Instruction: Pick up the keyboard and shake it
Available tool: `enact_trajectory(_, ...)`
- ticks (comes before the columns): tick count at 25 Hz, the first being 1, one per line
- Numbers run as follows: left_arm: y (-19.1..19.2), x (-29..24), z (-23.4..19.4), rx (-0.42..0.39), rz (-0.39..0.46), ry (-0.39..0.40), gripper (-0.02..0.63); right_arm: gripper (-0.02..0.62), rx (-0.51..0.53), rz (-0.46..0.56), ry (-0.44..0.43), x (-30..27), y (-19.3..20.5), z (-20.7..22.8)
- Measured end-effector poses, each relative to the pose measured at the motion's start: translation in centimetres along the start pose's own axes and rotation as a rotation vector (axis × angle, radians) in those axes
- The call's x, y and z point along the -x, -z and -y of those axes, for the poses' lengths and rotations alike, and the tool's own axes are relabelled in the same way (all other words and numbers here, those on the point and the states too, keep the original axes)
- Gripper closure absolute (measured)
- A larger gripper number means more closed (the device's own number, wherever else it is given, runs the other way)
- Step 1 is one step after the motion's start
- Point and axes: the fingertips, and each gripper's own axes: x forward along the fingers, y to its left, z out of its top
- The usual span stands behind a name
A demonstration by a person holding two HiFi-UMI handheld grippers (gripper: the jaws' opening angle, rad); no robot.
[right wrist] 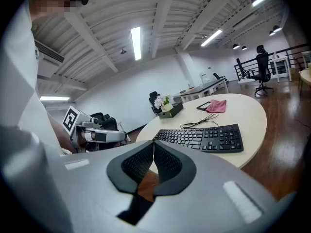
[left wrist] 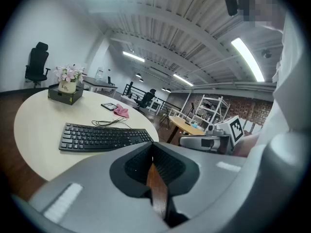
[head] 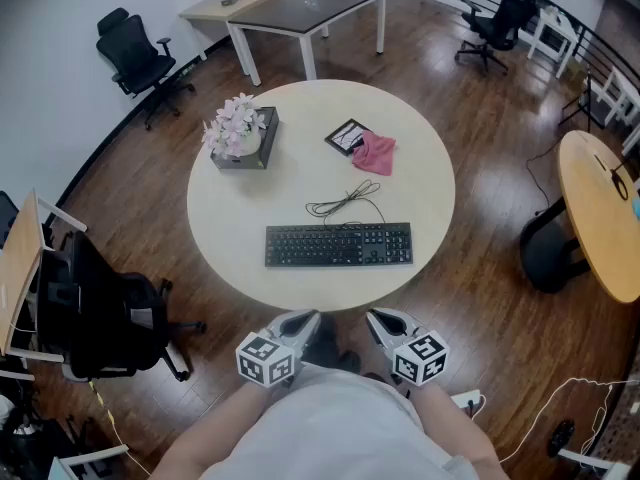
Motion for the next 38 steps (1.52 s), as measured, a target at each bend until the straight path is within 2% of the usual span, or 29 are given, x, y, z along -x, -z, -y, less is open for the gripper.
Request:
enact_trajectory(7, -2.1, -0.7, -3.5, 0.007, 0.011, -0.032, 0.606, 0.591, -0.006, -0.028, 0.016, -2.7, -1.1, 2.0)
enact_trajectory(13, -3.1, -3.2, -5.6, -0.057, -0.03, -0.012, 0.606, 0.591, -0.003, -0.045, 0.07, -3.8, -3.0, 4.6)
enact_trajectory(17, -3.3, -4.9, -8.3, -0.039, -0.075, -0.028, 0.606, 0.591, 0.001, -0.072, 0.109, -4.4, -3.9, 6.2)
enact_trajectory(23, -5.0, -7.2, -10.6, -0.026, -0.072, -0.001, 0.606, 0.591, -0.037, -0.117, 0.203, -4.4, -4.7, 9.3)
enact_trajectory(28, -4.6, -8.3, -13.0, -0.01, -0.12, -0.014, 0.606, 0.589, -0.07, -0.143, 0.244, -5.4, -4.9, 10.9)
enact_trajectory(33, -3.0, -8.1, -14.7, -0.041, -0.228, -0.076, 0.606, 0.589, -0.127, -0.194, 0.27, -5.7, -3.5, 12.0)
enact_trajectory(36, -2.0, -7.4, -16.6, -0.059, -0.298, -0.158, 0.606, 0.589, -0.152, -0.222, 0.302, -5.7, -2.9, 13.4)
enact_trajectory(38, -1.1, -6.8, -18.7, -0.064, -0.37, -0.239, 0.606, 0.589, -0.162, -0.239, 0.321, -6.0, -2.5, 14.4)
